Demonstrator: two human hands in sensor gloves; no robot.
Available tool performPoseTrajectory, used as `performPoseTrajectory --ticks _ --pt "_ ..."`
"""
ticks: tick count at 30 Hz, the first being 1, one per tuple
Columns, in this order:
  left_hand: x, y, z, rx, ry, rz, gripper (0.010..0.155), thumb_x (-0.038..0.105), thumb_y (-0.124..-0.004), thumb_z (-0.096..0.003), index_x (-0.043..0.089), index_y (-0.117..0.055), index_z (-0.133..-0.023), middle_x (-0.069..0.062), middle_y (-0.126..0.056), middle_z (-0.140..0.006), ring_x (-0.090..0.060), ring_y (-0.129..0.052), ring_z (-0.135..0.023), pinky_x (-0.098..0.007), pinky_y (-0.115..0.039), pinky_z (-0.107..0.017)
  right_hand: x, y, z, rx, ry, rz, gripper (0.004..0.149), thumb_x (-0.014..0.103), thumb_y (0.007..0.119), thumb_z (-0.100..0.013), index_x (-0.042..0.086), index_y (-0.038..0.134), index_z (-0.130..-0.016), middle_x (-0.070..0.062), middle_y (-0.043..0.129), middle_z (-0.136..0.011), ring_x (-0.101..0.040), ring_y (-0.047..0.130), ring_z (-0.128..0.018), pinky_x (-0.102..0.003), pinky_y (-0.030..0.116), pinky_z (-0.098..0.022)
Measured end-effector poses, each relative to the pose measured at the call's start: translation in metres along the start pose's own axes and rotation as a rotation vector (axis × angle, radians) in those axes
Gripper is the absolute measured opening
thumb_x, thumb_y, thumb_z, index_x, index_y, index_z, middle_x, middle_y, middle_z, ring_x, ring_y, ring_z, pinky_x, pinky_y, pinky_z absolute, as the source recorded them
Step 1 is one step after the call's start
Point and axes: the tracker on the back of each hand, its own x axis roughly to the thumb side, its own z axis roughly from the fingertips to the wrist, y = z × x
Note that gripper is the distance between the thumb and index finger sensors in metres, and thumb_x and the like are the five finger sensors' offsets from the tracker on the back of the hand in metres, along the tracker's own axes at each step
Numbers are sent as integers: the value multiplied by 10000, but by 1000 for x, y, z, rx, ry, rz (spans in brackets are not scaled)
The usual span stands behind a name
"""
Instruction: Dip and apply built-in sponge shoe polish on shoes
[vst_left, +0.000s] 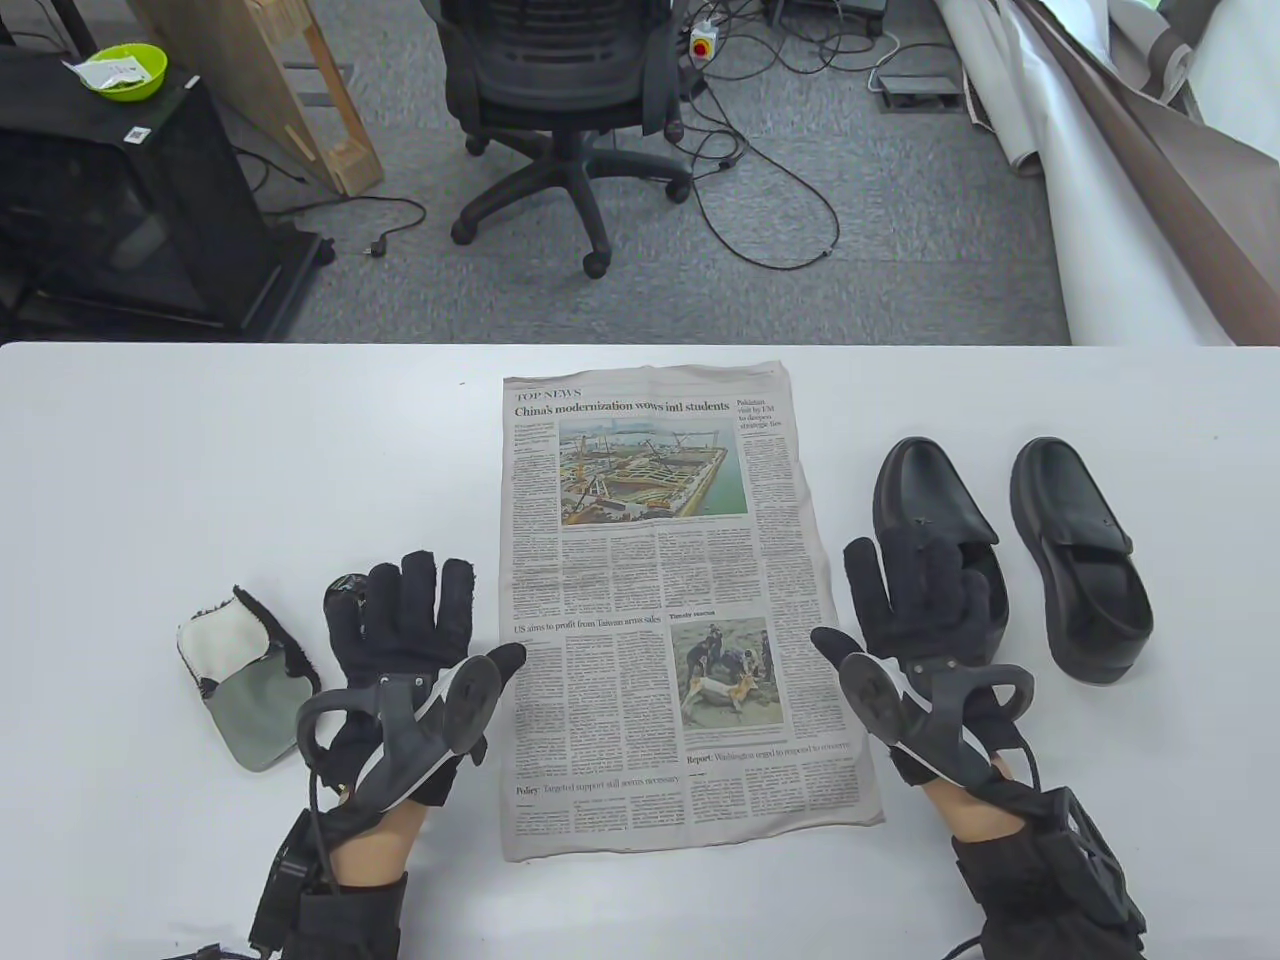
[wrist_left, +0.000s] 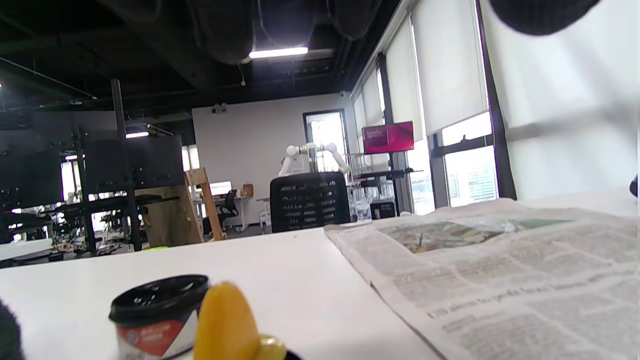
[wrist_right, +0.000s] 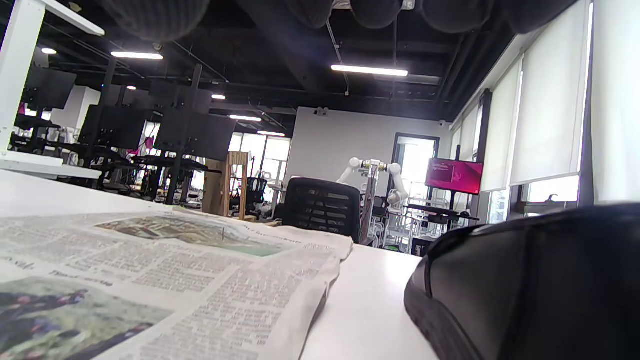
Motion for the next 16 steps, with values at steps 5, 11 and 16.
performPoseTrajectory --ticks 5,11,16 --pt "-2 -4 -2 -62 5 -59 912 775 -515 -402 319 -203 -1128 -88 -140 -1250 -478 -214 -1155 -788 -177 -719 2 5 1 21 -10 9 865 675 549 -376 301 286 -1111 -61 277 -1169 -512 394 -1059 -680 478 -736" --pt "-1 -6 -3 -79 9 -92 904 765 -524 -413 313 -205 -1128 -88 -147 -1252 -479 -201 -1152 -779 -167 -724 5 9 2 35 -29 22 864 673 558 -377 300 294 -1111 -58 283 -1170 -513 395 -1059 -680 482 -736" --pt "-1 -5 -3 -82 8 -93 905 762 -528 -414 307 -213 -1130 -92 -148 -1252 -482 -199 -1149 -776 -162 -724 5 11 2 57 -33 30 864 670 565 -378 295 303 -1111 -61 292 -1168 -513 401 -1057 -680 485 -734"
